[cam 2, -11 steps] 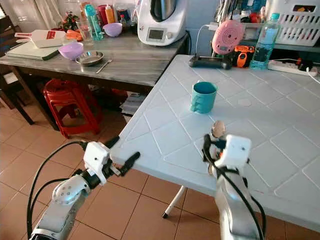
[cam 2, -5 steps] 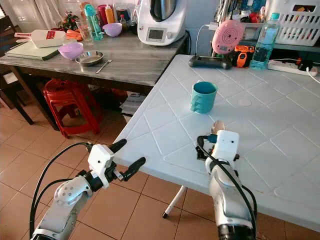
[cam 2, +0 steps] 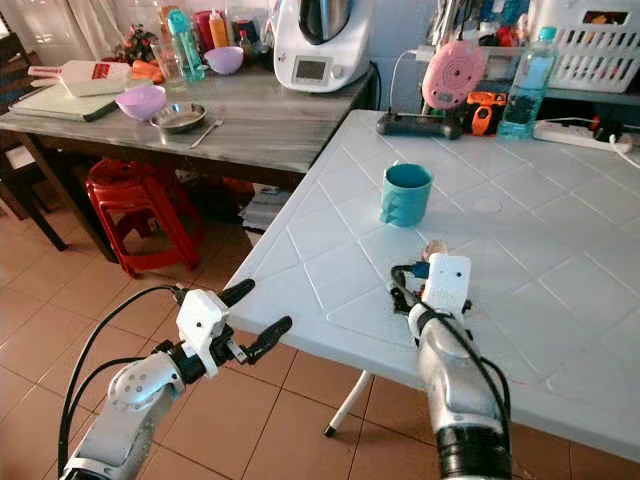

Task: Setting the table

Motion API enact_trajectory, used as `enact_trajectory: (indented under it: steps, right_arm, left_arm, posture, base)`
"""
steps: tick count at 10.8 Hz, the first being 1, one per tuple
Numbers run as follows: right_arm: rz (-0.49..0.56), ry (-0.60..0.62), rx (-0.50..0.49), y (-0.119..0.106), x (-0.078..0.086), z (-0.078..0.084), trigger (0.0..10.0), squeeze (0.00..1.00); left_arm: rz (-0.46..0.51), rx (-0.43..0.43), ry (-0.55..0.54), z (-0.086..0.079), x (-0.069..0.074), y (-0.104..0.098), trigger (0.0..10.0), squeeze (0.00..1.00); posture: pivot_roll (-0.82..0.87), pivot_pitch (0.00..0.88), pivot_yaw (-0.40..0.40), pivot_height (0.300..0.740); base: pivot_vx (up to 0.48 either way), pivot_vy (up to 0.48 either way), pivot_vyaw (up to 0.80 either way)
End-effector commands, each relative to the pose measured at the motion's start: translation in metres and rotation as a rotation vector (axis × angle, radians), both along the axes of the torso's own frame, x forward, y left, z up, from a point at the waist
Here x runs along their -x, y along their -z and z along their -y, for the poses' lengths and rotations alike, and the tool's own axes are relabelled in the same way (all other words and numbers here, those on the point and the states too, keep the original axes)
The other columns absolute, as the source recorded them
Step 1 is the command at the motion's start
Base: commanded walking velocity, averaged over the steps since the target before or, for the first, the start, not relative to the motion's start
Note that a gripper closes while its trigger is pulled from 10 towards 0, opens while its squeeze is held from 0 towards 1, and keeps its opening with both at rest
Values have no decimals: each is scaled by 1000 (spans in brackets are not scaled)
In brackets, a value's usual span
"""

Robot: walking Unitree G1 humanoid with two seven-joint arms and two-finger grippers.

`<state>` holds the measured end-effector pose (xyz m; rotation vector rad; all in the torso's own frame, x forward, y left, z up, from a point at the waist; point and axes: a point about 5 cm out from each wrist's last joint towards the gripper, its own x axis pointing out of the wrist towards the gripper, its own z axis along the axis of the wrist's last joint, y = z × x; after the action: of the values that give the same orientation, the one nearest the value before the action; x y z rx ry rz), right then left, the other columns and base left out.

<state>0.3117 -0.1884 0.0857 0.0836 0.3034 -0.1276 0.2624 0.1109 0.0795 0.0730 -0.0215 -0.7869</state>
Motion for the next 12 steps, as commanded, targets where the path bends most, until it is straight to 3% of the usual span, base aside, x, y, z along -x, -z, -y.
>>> enact_trajectory:
  steps: [1, 6, 9, 12]
  right_arm:
    - [-43, -11, -20, 7, 0, -3, 0, 0]
    - [-183, 20, 21, 36, 17, 4, 0, 0]
    - [-255, 37, 67, 51, 34, 18, 0, 0]
    - [-265, 22, 52, 56, 39, 14, 0, 0]
  left_arm:
    - [17, -16, 14, -1, 0, -3, 10000, 0]
    - [10, -13, 32, 0, 2, -2, 10000, 0]
    - [2, -15, 41, 2, 3, 0, 10000, 0]
    - [-10, -17, 54, 2, 5, 1, 10000, 0]
  posture:
    - [53, 0, 74, 740]
    - [48, 0, 81, 740]
    - [46, 0, 82, 740]
    - [46, 0, 82, 740]
  base:
    - [0, 0, 0]
    - [0, 0, 0]
    - [0, 0, 0]
    - [0, 0, 0]
